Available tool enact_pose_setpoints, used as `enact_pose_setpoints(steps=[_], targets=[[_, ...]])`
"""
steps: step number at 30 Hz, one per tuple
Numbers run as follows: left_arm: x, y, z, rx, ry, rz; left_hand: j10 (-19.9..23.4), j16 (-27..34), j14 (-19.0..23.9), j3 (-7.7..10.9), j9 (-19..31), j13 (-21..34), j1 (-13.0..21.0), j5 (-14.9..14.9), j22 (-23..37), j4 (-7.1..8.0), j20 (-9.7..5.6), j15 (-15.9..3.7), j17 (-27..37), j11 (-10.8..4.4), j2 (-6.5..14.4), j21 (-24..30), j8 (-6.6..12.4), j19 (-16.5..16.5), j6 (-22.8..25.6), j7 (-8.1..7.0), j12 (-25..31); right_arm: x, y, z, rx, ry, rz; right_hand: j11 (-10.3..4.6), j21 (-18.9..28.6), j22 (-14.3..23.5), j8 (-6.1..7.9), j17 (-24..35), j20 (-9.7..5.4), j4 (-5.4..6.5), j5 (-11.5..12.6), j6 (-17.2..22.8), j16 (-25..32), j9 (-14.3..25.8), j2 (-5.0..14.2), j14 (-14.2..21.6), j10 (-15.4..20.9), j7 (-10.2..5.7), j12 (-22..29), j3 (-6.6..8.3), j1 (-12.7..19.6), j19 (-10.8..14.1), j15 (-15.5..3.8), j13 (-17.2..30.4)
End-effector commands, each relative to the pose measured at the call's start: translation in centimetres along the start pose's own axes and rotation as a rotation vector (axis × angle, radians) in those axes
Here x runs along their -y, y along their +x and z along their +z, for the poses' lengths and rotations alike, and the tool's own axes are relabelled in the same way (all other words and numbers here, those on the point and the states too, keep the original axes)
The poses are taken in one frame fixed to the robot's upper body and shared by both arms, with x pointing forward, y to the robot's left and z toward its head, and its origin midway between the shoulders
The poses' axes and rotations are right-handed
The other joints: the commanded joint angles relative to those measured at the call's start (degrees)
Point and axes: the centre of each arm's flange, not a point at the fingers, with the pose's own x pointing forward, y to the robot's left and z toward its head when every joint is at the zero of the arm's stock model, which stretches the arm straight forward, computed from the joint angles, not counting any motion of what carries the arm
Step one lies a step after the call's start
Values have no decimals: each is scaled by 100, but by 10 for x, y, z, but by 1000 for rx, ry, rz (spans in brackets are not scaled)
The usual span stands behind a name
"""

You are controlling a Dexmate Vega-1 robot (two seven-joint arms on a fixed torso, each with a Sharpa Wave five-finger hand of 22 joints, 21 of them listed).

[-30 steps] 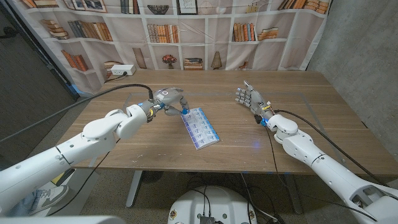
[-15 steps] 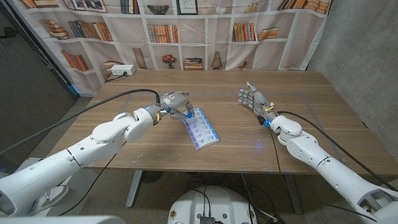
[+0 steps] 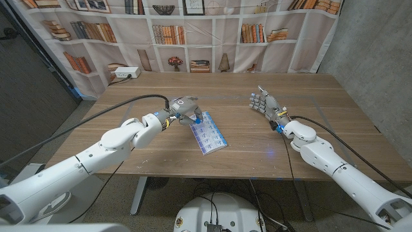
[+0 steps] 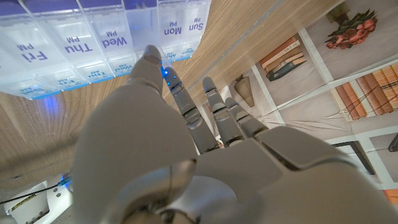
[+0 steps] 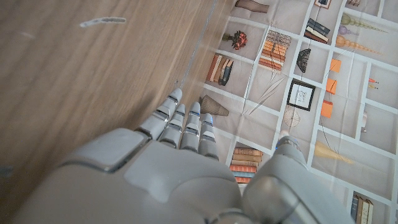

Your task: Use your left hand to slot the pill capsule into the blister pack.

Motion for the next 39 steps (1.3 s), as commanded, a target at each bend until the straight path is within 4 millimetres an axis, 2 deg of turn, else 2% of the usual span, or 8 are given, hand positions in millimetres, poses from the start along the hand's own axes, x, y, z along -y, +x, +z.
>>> enact_pose_setpoints(steps=[1,11,39], targets=[[0,-8,-1,-33,6,2,41,16,-7,48,17,16,22,-3,3,0,-274,-832,16,-5,38,-20,57,-22,246,188,5,0,-2,-3,-3,0,6,-12,-13,10,0,21,-97,-7,17,61,-16,22,48,13,54,-13,-16,-17,7,12,12,20],[12,-8,-8,-40,-18,38,77,41,56,62,14,20,22,-6,2,8,-275,-823,23,-5,60,-7,65,6,283,194,15,-3,-2,-4,-7,-2,6,-12,-15,10,-2,20,-95,-9,17,61,-18,22,50,12,59,-4,-33,-21,7,11,30,21],[25,5,-11,-36,-54,41,78,36,94,68,3,18,7,-17,4,14,-257,-822,22,-3,37,-4,46,12,306,187,-4,-2,-6,-4,-12,-4,-14,8,-20,10,-9,20,-91,-14,16,55,-22,23,56,11,70,-7,-82,-32,8,7,35,23]])
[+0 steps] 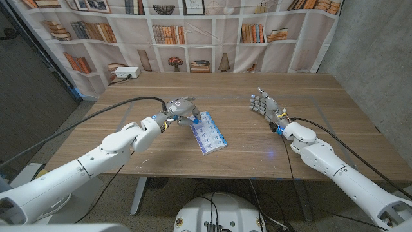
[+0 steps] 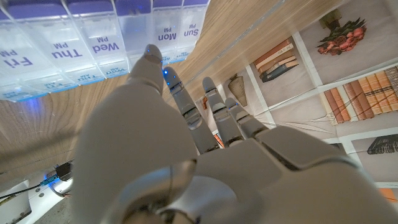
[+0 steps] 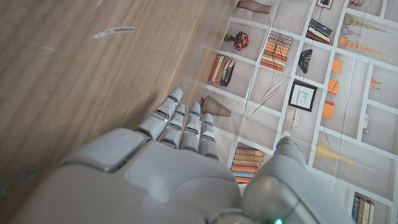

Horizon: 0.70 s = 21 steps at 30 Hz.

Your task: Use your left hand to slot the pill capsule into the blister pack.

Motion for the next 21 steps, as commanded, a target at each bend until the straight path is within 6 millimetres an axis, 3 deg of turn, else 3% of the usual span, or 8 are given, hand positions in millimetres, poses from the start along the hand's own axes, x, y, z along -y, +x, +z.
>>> enact_pose_setpoints(steps=[1,21], targets=[[9,4,0,0,-22,-4,11,36,55,51,22,19,-16,-17,4,-2,-257,-820,9,-3,12,-4,1,12,266,230,-6,1,-1,0,-8,-4,-4,12,-20,10,-8,20,-88,2,16,57,-1,23,56,11,74,-8,-5,-17,7,7,32,23],[23,-5,-5,-60,-29,-45,48,41,113,82,27,12,4,-19,3,-11,-293,-829,7,-3,11,8,57,50,477,268,3,2,0,2,-27,-20,15,-7,-23,10,-11,20,-83,0,16,58,-3,23,55,8,86,-9,-36,-28,2,3,33,24]])
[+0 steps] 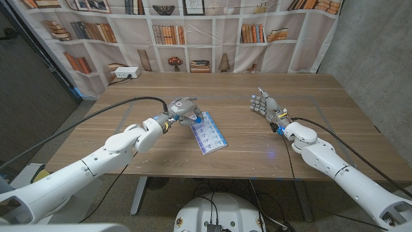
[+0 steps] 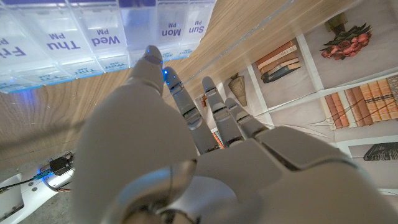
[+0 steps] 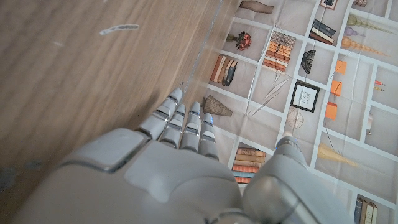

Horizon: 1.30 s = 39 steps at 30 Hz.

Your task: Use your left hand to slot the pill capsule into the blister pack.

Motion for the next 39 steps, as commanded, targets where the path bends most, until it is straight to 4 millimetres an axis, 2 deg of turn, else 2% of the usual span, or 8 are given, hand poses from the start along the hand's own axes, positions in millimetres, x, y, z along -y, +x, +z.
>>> enact_pose_setpoints(steps=[1,21,35,39], targets=[[10,-8,-4,-43,18,-37,55,41,61,44,-15,13,9,-19,3,-6,-294,-822,7,-3,8,7,22,49,421,329,5,0,2,2,-10,-11,15,-1,-24,10,-11,20,-82,0,16,58,-3,23,55,10,29,-8,-14,-29,2,1,34,25],[16,2,-4,-49,59,-55,71,30,84,58,-45,6,13,-25,4,-15,-290,-820,6,-2,-37,1,-45,46,397,300,-10,3,-2,4,-16,-16,11,5,-24,10,-14,20,-76,-2,16,54,-5,24,58,7,37,-17,-47,-38,0,2,33,26],[6,4,-7,-38,90,-40,-38,5,19,59,3,0,-10,-26,7,-5,-262,-816,8,-1,-62,-8,-97,17,271,277,-47,3,-8,1,-20,-9,5,-1,-26,10,-16,20,-75,-4,17,55,-6,24,59,7,43,-16,-70,-45,-1,-1,41,27],[4,3,-8,-43,76,-36,-160,-3,-35,54,46,-2,-35,-21,9,8,-197,-802,12,3,-80,-13,-139,-8,118,263,-71,3,-9,1,-21,-9,4,-1,-25,10,-17,20,-72,-6,17,53,-7,24,59,7,49,-22,-76,-48,-1,2,45,27]])
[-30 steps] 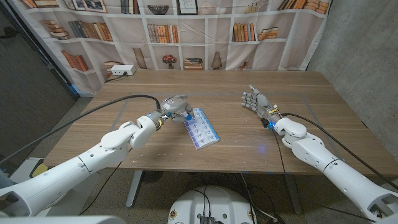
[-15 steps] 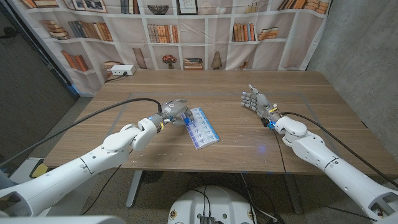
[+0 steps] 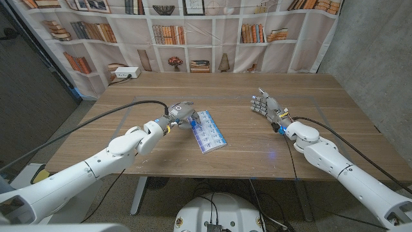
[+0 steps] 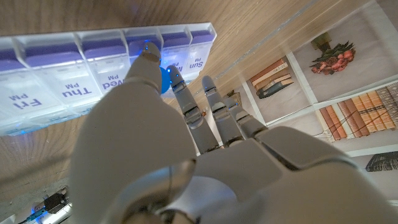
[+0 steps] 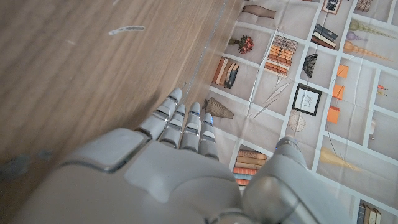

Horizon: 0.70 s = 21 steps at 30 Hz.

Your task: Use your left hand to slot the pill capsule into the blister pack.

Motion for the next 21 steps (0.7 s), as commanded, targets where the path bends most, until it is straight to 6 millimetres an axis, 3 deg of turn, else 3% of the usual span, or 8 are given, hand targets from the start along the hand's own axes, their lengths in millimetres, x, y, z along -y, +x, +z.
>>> enact_pose_setpoints(steps=[1,5,21], targets=[[-8,1,-4,-2,1,13,-128,-5,-64,29,51,10,-10,-20,9,36,-180,-800,12,0,-53,-13,-36,-13,-5,356,-34,0,-5,-2,-4,4,-6,-1,-1,10,-16,20,-73,18,18,55,-6,24,37,9,51,-19,-14,-24,21,2,45,27],[-9,1,-5,-7,0,12,-290,-20,-179,17,79,13,-53,-6,14,58,-66,-789,13,4,-71,-10,-86,-28,-182,348,-43,0,-6,-3,-7,6,-5,-3,-1,10,-16,20,-74,17,18,56,-6,24,38,10,50,-27,-22,-26,22,3,42,28],[-13,8,-2,-5,11,23,-965,-18,-396,4,97,71,-132,43,24,92,102,-782,27,18,-112,-9,-258,-113,-652,345,-44,3,-11,-9,-17,24,-6,2,2,11,-16,21,-69,16,19,59,0,24,34,30,83,-27,-39,-39,15,10,29,29]])
